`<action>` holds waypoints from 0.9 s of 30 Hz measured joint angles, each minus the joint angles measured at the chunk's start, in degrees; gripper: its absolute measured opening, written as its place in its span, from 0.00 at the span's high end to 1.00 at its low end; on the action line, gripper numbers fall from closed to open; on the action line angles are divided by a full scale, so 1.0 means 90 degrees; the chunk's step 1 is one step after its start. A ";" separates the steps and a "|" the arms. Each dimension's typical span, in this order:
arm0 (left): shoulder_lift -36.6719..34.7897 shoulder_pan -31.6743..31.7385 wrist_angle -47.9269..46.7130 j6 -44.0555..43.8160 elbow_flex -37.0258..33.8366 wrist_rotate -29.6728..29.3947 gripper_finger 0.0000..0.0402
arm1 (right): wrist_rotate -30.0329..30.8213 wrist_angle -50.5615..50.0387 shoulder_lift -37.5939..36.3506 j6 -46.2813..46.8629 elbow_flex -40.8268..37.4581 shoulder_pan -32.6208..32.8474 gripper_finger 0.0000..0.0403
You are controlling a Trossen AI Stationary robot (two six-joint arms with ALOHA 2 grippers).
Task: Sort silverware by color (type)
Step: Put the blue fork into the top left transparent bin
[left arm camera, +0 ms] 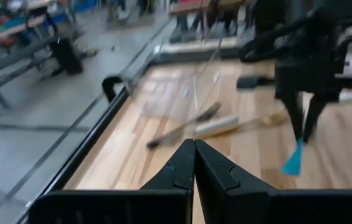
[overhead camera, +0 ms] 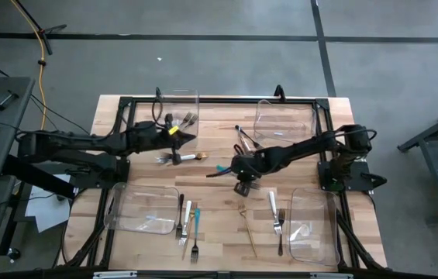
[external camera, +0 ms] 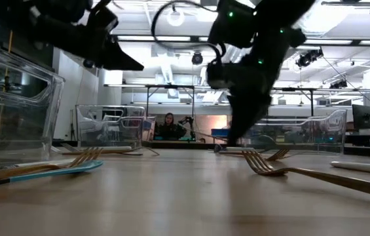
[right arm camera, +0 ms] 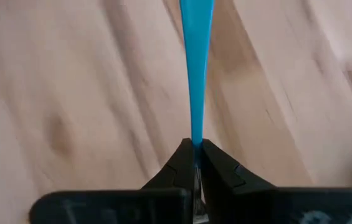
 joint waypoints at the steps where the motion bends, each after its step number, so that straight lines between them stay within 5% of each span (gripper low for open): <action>1: 0.0000 0.0132 0.0341 -0.0074 -0.0157 0.0255 1.00 | 0.0013 0.0464 -0.0055 -0.0103 -0.0124 -0.0035 0.99; 6: -0.0022 0.0707 0.1571 -0.0599 -0.0672 0.1429 1.00 | 0.0299 0.3016 -0.0282 -0.0729 -0.0797 -0.0297 0.99; 12: 0.0044 0.0827 0.1770 -0.1059 -0.0822 0.1510 0.99 | 0.0482 0.6443 -0.0195 -0.1199 -0.1420 -0.0730 0.99; 27: 0.0681 0.0107 0.3001 -0.1704 -0.0668 0.1423 0.58 | 0.0169 0.6288 -0.0176 -0.1913 -0.0784 -0.0802 0.99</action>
